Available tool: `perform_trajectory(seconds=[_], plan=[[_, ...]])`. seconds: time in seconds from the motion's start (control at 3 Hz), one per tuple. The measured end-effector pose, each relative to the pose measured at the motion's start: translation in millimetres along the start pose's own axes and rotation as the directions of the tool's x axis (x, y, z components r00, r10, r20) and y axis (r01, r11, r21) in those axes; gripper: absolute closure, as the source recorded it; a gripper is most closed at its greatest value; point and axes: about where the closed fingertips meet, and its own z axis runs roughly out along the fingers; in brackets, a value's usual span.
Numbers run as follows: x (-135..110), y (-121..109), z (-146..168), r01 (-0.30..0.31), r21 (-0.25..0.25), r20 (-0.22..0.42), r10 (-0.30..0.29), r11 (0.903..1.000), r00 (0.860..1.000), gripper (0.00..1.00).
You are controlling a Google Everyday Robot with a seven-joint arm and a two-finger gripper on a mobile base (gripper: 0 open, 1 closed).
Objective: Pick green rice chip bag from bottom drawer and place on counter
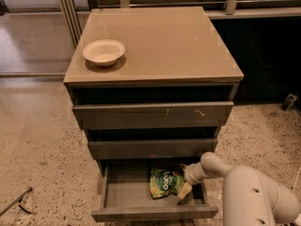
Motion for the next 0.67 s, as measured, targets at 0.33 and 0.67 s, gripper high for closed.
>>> perform_trajectory(seconds=[0.33,0.67], plan=[[5.9,5.3,5.1,0.005,0.018,0.002,-0.005,0.9998,1.0,0.0],[13.0,11.8,12.0,0.008,0.034,0.009,-0.008,0.9994,1.0,0.0]])
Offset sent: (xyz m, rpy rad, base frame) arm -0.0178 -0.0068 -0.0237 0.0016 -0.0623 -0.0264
